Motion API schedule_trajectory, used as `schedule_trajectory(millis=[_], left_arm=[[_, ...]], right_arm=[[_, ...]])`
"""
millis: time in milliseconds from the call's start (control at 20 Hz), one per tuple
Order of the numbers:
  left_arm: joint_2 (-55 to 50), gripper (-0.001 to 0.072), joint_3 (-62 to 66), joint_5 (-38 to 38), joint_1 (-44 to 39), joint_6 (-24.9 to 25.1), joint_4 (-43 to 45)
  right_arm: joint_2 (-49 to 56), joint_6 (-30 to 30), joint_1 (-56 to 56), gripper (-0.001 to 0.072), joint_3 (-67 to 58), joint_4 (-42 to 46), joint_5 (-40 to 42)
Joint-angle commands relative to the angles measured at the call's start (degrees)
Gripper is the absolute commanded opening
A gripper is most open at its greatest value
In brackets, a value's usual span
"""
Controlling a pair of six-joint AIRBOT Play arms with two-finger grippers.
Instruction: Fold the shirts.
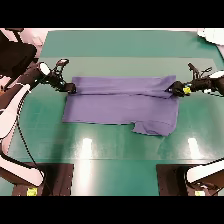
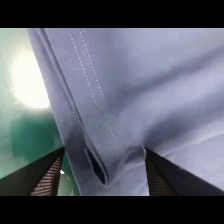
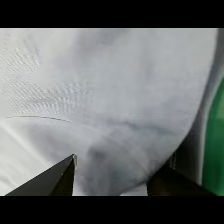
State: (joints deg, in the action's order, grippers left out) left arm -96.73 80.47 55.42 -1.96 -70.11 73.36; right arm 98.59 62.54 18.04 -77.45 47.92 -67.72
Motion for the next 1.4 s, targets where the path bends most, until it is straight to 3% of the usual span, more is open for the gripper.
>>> schedule_trajectory(millis=[0, 50, 100, 300, 450, 700, 850, 1100, 1350], left_arm=[[0.68, 0.0572, 0.15, 1.09, 0.00, -0.55, 0.04], [1.51, 0.0590, 0.26, 1.09, 0.00, -0.57, 0.02], [2.60, 0.0682, 0.24, 1.14, 0.00, -0.57, 0.28], [9.70, 0.0706, 0.24, 3.04, 0.87, -0.24, 0.37], [15.13, 0.0707, -0.13, 6.36, 5.18, 4.87, -9.07], [20.28, 0.0698, -5.40, 17.07, 13.31, 9.51, -10.51], [27.28, 0.0697, -15.56, 17.22, 14.86, 14.86, -13.42], [32.74, 0.0698, -28.63, 17.27, 14.86, 14.93, -13.42], [32.68, 0.0699, -39.04, 5.90, 14.86, 15.06, -14.93]], right_arm=[[-2.71, -0.09, 0.17, 0.0565, -0.02, -0.02, 0.59], [-3.98, -0.07, 0.76, 0.0569, -0.02, 0.17, 0.76], [-5.20, -0.04, 1.16, 0.0569, -0.02, 0.17, 0.68], [-10.93, 0.02, 4.68, 0.0570, 0.00, 0.17, -1.20], [-16.55, 0.04, 8.22, 0.0570, 0.42, 0.15, -4.63], [-28.61, -0.02, 13.18, 0.0569, 12.55, 0.13, -7.08], [-35.50, -0.46, 15.43, 0.0570, 22.60, 0.20, -7.93], [-43.30, 0.46, 17.00, 0.0569, 35.10, 0.15, -11.87], [-49.31, 0.50, 16.92, 0.0570, 44.46, 0.11, -8.24]])
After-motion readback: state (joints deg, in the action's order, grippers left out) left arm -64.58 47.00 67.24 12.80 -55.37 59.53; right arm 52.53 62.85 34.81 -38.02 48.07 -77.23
